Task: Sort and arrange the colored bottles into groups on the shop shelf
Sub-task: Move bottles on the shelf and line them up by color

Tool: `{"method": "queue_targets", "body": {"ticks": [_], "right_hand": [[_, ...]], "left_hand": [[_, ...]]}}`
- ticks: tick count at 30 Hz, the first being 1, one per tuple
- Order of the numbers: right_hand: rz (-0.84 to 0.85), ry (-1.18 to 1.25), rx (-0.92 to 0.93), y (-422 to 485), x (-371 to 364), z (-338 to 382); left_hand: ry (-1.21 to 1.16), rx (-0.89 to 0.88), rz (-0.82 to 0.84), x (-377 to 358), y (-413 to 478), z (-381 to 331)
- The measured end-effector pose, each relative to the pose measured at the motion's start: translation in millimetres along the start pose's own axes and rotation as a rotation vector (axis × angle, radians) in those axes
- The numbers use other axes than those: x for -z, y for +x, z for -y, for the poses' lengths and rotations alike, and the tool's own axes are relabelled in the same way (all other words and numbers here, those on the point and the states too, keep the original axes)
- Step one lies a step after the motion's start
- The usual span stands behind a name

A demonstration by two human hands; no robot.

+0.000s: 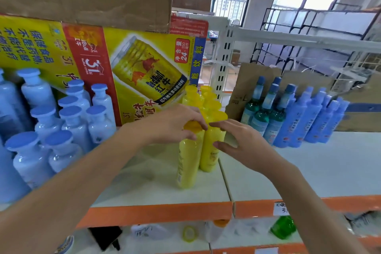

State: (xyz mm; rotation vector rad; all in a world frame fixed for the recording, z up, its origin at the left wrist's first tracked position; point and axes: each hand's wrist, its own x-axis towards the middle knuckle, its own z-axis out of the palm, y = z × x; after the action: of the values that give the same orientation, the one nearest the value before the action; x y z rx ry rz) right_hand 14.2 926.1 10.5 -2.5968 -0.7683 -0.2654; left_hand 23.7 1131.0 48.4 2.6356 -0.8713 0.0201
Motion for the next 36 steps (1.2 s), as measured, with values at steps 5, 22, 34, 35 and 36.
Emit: {"method": "queue_targets", "body": {"ticks": [5,22,34,35,36], "right_hand": [[0.098,0.052,-0.057,-11,-19,-15],[-0.043,0.563,-0.286,-9,-113,2],[-0.151,0.337,-0.335,-11,-115,3],[-0.135,0.352,-0.325,-11,-114,2],[-0.121,0.380,-0.320,-12,-113,0]], "left_hand": [[-0.062,0.013,0.034,-10,3,-5],[-0.201,0.133,-0.172,-27,-8,-4],[-0.139,0.144,-0.289,-31,-4,-13],[-0.118,0.145,-0.283,-30,-3,-14],[-0.109,0.147,-0.273,-30,-1,-14]]}}
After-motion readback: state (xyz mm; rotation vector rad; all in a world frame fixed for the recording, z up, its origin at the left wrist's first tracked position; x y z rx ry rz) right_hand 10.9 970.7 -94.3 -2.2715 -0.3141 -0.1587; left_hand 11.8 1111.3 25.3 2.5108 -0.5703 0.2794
